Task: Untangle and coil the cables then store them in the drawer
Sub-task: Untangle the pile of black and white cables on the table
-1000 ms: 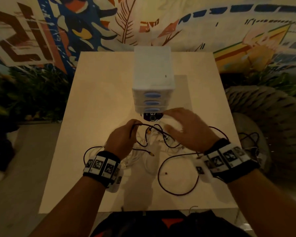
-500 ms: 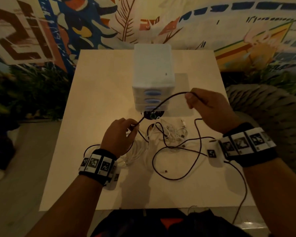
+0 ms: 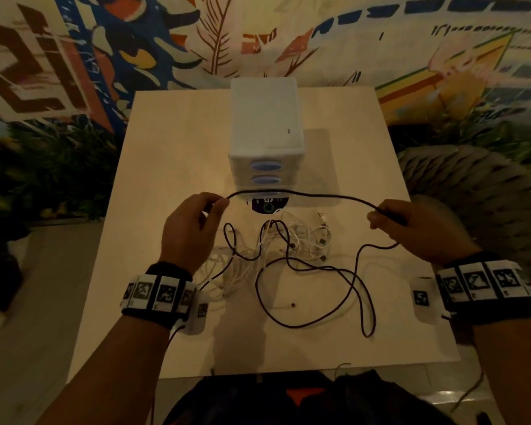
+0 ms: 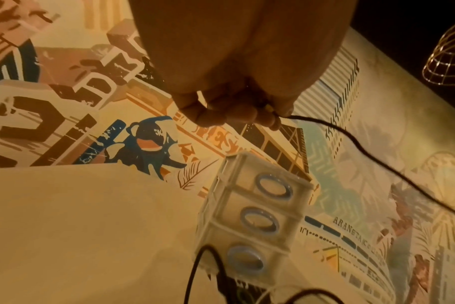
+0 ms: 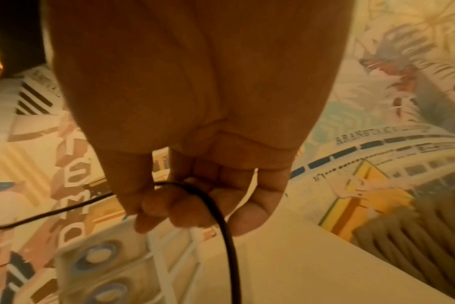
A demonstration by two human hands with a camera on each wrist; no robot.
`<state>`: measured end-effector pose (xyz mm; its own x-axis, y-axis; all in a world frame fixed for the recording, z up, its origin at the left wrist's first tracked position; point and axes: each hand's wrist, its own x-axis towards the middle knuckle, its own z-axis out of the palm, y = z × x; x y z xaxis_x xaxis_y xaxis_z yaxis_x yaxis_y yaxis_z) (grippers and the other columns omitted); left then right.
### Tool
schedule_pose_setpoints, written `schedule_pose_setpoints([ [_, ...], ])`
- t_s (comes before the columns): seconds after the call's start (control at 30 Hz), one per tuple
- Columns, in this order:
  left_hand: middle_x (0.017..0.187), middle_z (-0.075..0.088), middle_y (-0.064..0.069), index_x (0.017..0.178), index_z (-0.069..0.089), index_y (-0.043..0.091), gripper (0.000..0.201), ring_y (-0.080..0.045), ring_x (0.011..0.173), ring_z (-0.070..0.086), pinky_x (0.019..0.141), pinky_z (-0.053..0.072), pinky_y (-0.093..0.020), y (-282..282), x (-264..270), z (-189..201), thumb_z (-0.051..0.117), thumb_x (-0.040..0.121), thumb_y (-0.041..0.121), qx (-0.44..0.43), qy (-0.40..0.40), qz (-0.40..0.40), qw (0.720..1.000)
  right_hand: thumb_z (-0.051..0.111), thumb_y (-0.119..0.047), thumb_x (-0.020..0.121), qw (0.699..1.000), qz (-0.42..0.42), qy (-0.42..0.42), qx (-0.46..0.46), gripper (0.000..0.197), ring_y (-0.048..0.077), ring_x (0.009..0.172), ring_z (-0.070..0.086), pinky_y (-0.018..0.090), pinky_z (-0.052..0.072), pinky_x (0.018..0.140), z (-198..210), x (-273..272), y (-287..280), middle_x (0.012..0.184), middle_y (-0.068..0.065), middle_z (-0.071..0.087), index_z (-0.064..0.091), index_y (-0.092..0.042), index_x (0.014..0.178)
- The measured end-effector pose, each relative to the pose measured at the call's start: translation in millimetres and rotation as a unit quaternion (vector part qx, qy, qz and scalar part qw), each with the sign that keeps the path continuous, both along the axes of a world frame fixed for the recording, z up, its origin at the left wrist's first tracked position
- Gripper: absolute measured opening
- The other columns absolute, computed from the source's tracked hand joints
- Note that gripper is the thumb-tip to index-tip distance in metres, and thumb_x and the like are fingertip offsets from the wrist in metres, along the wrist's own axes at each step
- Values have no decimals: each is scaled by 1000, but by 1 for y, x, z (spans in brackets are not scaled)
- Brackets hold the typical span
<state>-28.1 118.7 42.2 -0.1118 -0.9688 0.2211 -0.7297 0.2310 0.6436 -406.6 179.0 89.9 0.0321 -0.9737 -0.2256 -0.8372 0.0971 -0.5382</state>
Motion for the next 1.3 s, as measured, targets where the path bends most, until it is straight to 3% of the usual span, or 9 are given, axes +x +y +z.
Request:
schedule_pose_setpoints([
  [0.07,86,61,6,100,67,21,29,-8,66,49,59,31,-19,-4,4,8,50,102,44,-34,8,3,999,59,-49,93,999,-37,-16,31,24,20,73,64,39,53,70,-19,-17,5,71,-1,66,67,-29,82],
  [0.3,86,49,3,90,54,11,19,-11,80,43,73,30,-25,-1,-7,25,43,106,14,-72,65,21,995,47,-60,91,993,-93,-57,49,42,16,94,66,37,47,89,-47,-26,20,89,-8,72,71,-25,83],
  [0.43,61,43,-3,69,45,11,40,-22,59,41,58,31,-37,7,-9,24,37,98,38,26,57,-26,998,51,-82,78,964,-150,-220,0,69,22,73,70,49,59,84,-27,-4,19,75,3,69,62,-14,79],
  [0.57,72,59,-4,86,46,16,64,-17,64,56,61,45,-43,19,-21,26,35,87,79,144,59,-115,981,47,-50,98,971,-27,-238,-20,35,22,68,70,54,58,81,11,39,15,75,8,69,54,-16,89],
  [0.7,88,67,11,94,38,31,62,-4,69,63,62,50,-29,27,-39,25,57,72,86,176,57,-172,968,39,-32,107,953,56,-298,-8,31,28,75,68,56,56,83,36,82,7,81,10,67,57,-12,92],
  [0.83,101,69,14,116,36,35,82,-3,71,68,64,58,-33,39,-59,18,79,60,77,211,78,-227,948,39,-32,108,937,94,-335,-10,34,30,81,70,54,56,86,50,118,-4,86,11,69,60,-10,93],
  [0.93,104,68,15,137,42,29,64,5,70,65,63,53,-18,46,-70,10,73,87,53,164,55,-243,954,42,-34,107,934,140,-328,-7,30,27,88,72,55,55,87,51,135,-9,91,7,72,64,-14,99],
  [1.1,75,65,5,104,45,24,5,-14,53,65,51,54,-40,38,-44,4,49,103,22,145,101,-134,975,74,-34,86,926,128,-351,46,44,14,106,71,34,56,96,33,117,-3,111,1,75,65,-20,127],
  [1.3,72,66,-10,95,40,17,15,-28,47,55,50,49,-37,20,-3,6,39,103,3,140,215,46,965,60,-73,79,990,19,-105,92,44,2,81,68,36,56,84,-57,72,-3,87,-11,74,72,-32,91],
])
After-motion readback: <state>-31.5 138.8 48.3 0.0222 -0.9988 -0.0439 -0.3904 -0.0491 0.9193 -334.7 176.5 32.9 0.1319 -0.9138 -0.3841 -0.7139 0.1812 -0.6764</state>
